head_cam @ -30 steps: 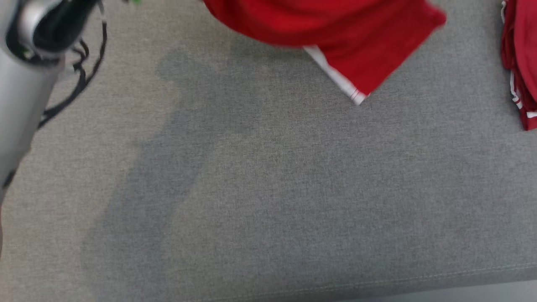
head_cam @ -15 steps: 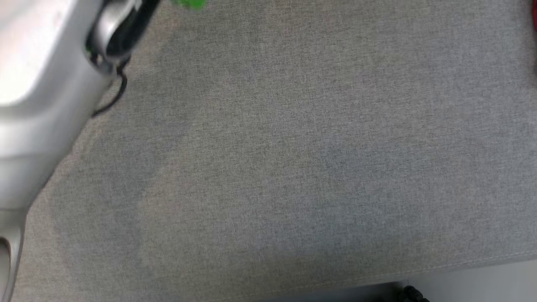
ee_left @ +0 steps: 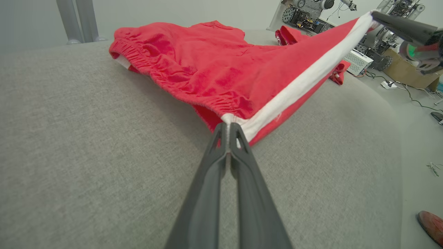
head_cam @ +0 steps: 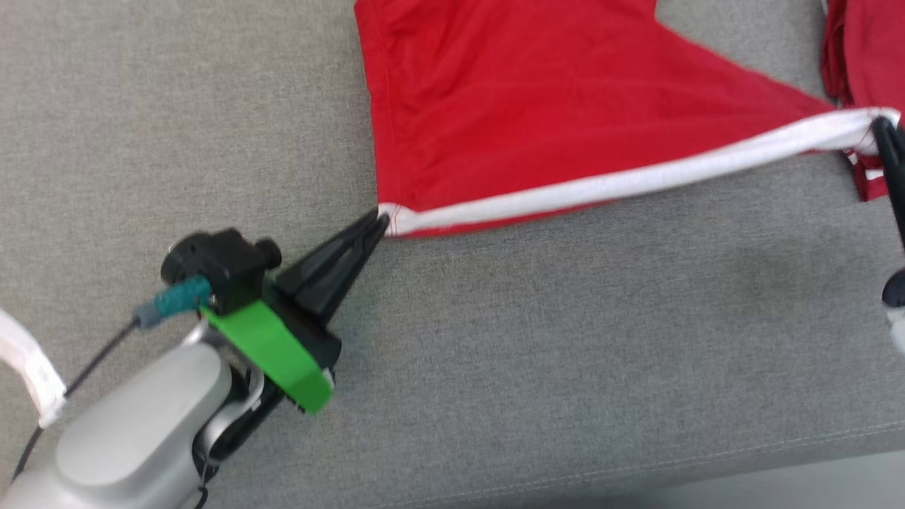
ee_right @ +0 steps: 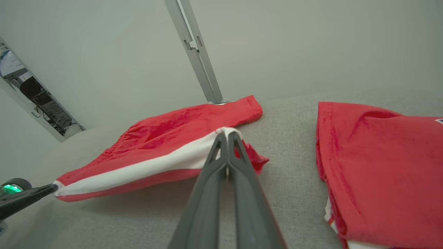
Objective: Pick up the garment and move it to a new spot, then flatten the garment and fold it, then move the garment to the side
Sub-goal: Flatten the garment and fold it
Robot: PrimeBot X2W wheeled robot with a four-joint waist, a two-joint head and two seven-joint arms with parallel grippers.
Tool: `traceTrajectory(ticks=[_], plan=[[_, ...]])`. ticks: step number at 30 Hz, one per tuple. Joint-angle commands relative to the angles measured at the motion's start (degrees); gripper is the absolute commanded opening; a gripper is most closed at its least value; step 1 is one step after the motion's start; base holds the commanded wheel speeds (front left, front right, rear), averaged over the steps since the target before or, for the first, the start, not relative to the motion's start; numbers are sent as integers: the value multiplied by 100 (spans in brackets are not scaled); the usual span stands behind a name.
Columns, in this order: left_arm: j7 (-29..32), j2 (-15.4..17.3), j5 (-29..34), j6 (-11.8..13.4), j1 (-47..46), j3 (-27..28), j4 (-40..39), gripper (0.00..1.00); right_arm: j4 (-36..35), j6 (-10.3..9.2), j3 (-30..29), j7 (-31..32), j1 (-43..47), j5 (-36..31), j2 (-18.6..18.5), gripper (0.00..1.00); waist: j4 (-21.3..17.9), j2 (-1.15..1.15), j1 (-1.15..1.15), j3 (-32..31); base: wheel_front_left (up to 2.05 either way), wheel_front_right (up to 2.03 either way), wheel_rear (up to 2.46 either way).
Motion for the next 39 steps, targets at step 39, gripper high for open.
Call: traceTrajectory(ticks=[39], plan=[[1374, -527, -3094, 214, 268, 1147, -515, 0, 485, -9, 315, 2717, -1699, 1, -323, 0, 767, 0, 0, 39, 0, 0, 0]])
